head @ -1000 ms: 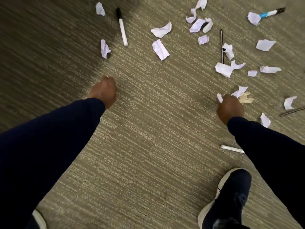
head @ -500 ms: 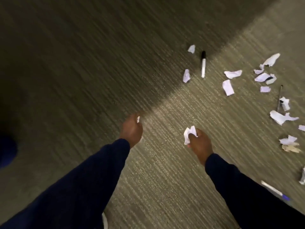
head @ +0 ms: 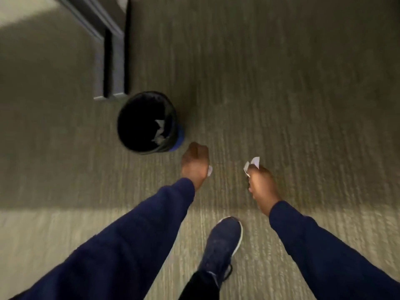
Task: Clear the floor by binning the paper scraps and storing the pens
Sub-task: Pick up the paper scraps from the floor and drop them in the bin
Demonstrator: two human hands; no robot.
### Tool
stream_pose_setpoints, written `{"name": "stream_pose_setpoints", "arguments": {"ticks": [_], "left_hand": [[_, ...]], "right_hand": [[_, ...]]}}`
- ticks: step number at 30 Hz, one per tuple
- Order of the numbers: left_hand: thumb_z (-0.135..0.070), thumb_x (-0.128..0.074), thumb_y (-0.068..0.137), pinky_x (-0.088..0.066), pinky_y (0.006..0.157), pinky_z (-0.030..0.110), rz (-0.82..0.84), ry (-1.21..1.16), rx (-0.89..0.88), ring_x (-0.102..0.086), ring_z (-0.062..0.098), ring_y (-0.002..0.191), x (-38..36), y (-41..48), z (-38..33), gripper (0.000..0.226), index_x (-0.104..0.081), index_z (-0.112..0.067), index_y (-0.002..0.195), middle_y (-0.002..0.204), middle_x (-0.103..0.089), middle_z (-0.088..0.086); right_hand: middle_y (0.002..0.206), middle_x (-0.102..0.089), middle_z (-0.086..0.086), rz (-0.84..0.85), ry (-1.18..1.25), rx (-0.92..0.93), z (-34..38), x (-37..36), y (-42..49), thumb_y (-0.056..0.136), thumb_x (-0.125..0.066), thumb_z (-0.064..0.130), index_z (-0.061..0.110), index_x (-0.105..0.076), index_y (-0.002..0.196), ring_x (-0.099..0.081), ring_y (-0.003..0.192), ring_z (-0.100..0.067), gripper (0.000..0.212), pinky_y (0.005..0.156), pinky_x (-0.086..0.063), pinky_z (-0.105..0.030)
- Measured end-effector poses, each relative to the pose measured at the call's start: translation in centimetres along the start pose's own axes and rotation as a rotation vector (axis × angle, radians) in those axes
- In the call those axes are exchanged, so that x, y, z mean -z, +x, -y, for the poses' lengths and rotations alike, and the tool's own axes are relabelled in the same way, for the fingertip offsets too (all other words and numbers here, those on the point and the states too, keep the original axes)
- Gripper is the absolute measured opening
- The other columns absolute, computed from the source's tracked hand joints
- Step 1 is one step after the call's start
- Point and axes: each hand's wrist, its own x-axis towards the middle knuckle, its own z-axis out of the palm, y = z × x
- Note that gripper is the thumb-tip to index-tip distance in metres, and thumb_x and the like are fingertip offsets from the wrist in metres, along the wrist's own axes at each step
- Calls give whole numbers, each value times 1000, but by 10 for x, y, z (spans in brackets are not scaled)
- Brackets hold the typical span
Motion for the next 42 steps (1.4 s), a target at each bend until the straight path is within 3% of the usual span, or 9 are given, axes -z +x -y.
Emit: {"name": "stream_pose_setpoints", "arguments": {"ticks": [4,11,14,20,22,25,28,33,42], "left_hand": [[-28,-43,94,-50,68,36,-177,-284,95,-63,21,70,73,61,-5,23,-58,-11,97,88,-59,16],[-20,-41,101,-53,86,51,-231,-416,246,-60,47,114,157,137,-10,42,-47,5,135,131,-58,32],[-37,-39,101,-48,63,33,-180,-478,278,-63,33,101,171,148,-16,49,-50,-10,140,131,-62,19],[-49,-37,98,-57,82,37,28,-637,334,-70,27,95,176,151,-13,44,-65,-17,111,94,-78,4],[-48,-37,98,-52,64,29,35,-642,356,-66,20,81,173,147,-9,32,-59,-25,92,73,-74,-2],[-46,-37,97,-50,55,28,15,-597,347,-61,20,83,165,139,-9,27,-56,-29,103,91,-62,-3],[-44,-37,97,-54,47,22,32,-566,320,-60,20,73,151,125,-11,29,-59,-25,98,85,-60,1],[-39,-35,101,-50,75,34,115,-461,227,-59,23,94,97,89,-23,36,-53,-18,123,117,-56,8],[-39,-27,105,-46,83,39,307,-214,137,-54,24,91,-79,-30,-58,41,-57,-13,116,102,-56,10]], "right_hand": [[89,-61,7,123,-112,106,62,-88,8,94,-48,43,29,-58,110,-55,67,-9,22,51,-39,-22],[73,-55,0,280,-182,57,153,-214,26,99,-52,22,15,-58,119,-47,53,-12,22,48,-35,-22],[76,-54,-2,279,-203,6,171,-247,33,98,-55,23,10,-57,129,-45,56,-13,34,48,-36,-21],[130,-57,-2,376,-128,-73,189,-266,42,91,-66,38,19,-50,142,-57,112,-23,57,82,-52,-38],[130,-57,0,448,-62,-94,190,-258,39,94,-61,44,24,-49,143,-55,116,-23,54,89,-45,-40],[111,-61,0,456,18,-97,187,-236,35,97,-56,48,28,-55,131,-58,103,-15,40,96,-53,-41],[129,-53,-7,401,90,-107,178,-201,27,95,-58,51,24,-53,137,-57,106,-25,50,91,-53,-40],[109,-56,-1,283,173,-56,143,-117,8,96,-58,48,22,-56,129,-60,97,-23,42,90,-57,-40],[97,-57,3,16,303,-52,50,83,-30,96,-59,40,22,-59,118,-60,89,-17,29,86,-59,-40]]}}
